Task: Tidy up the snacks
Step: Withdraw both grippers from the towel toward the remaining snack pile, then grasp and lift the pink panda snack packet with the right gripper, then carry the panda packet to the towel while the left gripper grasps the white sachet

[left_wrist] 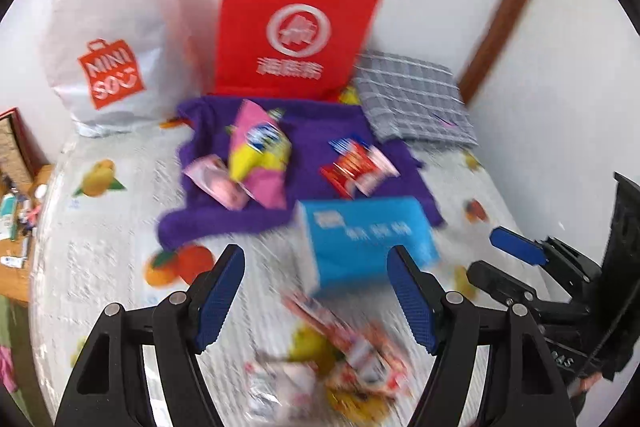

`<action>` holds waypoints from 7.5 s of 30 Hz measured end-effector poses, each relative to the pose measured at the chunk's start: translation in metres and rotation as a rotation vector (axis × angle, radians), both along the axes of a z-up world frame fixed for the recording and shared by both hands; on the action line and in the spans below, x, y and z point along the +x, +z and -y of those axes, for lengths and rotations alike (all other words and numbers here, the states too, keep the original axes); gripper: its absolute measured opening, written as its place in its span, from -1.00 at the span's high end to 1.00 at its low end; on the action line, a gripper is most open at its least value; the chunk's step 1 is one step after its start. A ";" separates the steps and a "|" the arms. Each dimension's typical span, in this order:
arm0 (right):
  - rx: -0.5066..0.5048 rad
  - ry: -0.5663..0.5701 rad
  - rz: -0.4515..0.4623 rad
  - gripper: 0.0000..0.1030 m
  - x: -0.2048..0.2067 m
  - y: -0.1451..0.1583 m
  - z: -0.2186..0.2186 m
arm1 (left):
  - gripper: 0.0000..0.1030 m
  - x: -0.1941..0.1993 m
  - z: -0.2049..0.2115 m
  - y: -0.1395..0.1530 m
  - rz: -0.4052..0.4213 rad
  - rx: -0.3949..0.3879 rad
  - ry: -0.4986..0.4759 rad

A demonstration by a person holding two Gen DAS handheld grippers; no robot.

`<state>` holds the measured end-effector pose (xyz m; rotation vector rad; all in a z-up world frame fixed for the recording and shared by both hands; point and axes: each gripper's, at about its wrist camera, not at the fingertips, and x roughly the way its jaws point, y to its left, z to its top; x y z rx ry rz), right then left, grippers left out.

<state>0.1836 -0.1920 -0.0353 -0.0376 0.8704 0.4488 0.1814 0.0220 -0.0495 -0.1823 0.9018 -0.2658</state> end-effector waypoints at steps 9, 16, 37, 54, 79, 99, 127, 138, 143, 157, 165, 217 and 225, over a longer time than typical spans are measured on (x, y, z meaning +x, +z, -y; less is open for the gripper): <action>0.035 -0.127 0.011 -0.13 -0.071 0.011 0.051 | -0.40 -0.058 0.024 0.007 0.046 0.002 -0.101; 0.065 -0.187 0.006 -0.13 -0.108 0.014 0.072 | -0.40 -0.087 0.036 0.017 0.069 0.029 -0.141; 0.114 -0.061 -0.017 -0.13 -0.108 -0.004 0.044 | -0.40 -0.093 0.009 0.031 0.087 0.030 -0.037; 0.125 0.103 -0.185 -0.13 -0.057 -0.079 -0.014 | -0.40 -0.070 -0.025 -0.031 -0.021 0.010 0.067; 0.120 0.140 -0.183 0.11 -0.047 -0.098 -0.021 | -0.40 -0.066 -0.026 -0.089 -0.133 0.006 0.043; 0.015 -0.103 -0.138 0.06 -0.040 -0.126 0.053 | -0.07 -0.063 -0.005 -0.122 -0.118 0.152 0.002; -0.062 -0.145 -0.035 0.06 -0.044 -0.132 0.060 | -0.18 -0.062 -0.010 -0.135 0.026 0.235 0.111; -0.059 -0.148 -0.037 0.07 -0.043 -0.132 0.061 | -0.19 -0.062 -0.009 -0.135 0.025 0.241 0.114; -0.070 -0.150 -0.034 0.07 -0.043 -0.132 0.059 | -0.19 -0.062 -0.010 -0.135 0.025 0.238 0.113; -0.049 -0.168 -0.032 0.15 -0.043 -0.132 0.063 | -0.11 -0.060 -0.010 -0.135 0.025 0.244 0.142; 0.007 -0.173 -0.028 0.17 -0.042 -0.119 0.072 | -0.05 -0.057 -0.018 -0.122 -0.034 0.168 0.131; -0.097 -0.009 -0.101 0.17 0.227 -0.061 0.004 | -0.05 0.159 0.028 -0.034 -0.001 0.031 0.022; -0.090 0.015 -0.218 0.17 0.236 -0.088 -0.003 | -0.05 0.174 0.039 -0.048 -0.047 -0.004 0.009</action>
